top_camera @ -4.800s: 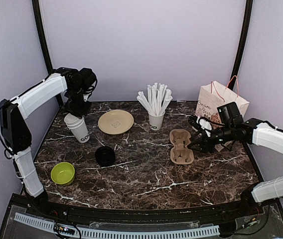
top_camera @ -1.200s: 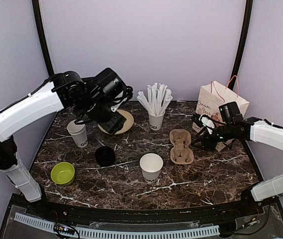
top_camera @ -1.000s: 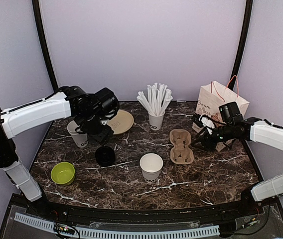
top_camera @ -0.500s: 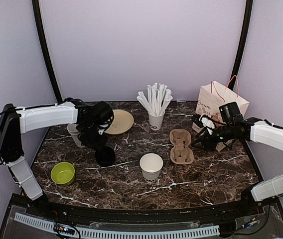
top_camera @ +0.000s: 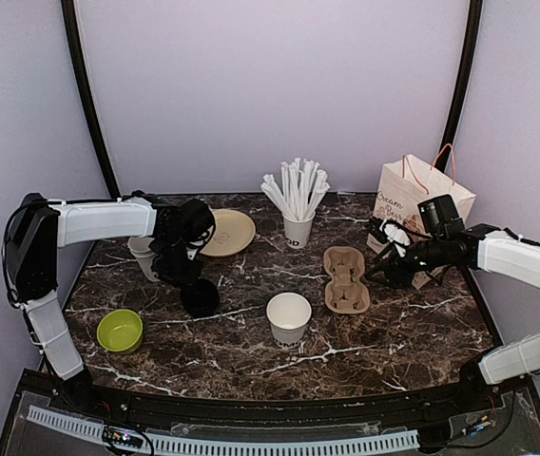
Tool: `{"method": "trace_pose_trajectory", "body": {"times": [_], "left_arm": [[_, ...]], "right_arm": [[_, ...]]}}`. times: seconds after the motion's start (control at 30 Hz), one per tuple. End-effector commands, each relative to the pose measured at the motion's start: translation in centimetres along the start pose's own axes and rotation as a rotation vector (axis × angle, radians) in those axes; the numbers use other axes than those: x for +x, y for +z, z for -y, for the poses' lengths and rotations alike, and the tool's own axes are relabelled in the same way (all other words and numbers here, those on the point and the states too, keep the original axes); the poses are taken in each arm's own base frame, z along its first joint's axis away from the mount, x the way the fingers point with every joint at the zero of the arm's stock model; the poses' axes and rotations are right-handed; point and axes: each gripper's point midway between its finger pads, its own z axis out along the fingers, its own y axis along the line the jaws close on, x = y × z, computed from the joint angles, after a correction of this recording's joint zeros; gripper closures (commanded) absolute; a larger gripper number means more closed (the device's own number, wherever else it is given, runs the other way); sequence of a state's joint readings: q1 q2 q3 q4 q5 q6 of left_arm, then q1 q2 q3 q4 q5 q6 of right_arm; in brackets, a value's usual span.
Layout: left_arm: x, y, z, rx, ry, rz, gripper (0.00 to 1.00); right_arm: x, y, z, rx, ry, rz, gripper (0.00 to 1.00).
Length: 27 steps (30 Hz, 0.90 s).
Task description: Pack the takeout coffee
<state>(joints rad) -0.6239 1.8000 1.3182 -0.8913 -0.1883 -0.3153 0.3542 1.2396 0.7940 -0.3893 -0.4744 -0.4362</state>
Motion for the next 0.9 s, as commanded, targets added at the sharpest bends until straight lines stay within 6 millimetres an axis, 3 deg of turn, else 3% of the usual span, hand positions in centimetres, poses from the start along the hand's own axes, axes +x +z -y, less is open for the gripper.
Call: {"method": "trace_pose_trajectory", "body": {"times": [0.0,0.4,0.53,0.77,0.87], "left_arm": [[0.5,0.4,0.2,0.025,0.002,-0.02,0.68],[1.0,0.4,0.3,0.034,0.006,-0.042,0.84],[0.9,-0.7,0.1,0.036,0.002,-0.026,0.89],[-0.6,-6.9,-0.1,0.11,-0.016,0.108,0.9],[-1.4,-9.6,1.1,0.211,0.0,0.168,0.9]], "right_arm": [[0.0,-0.1,0.1,0.008,-0.013,0.016,0.46],[0.0,-0.1,0.2,0.012,-0.016,0.014,0.47],[0.0,-0.1,0.2,0.011,-0.015,0.012,0.47],[0.0,0.0,0.1,0.004,-0.011,0.01,0.46],[-0.6,-0.2,0.0,-0.007,-0.006,0.025,0.46]]}}
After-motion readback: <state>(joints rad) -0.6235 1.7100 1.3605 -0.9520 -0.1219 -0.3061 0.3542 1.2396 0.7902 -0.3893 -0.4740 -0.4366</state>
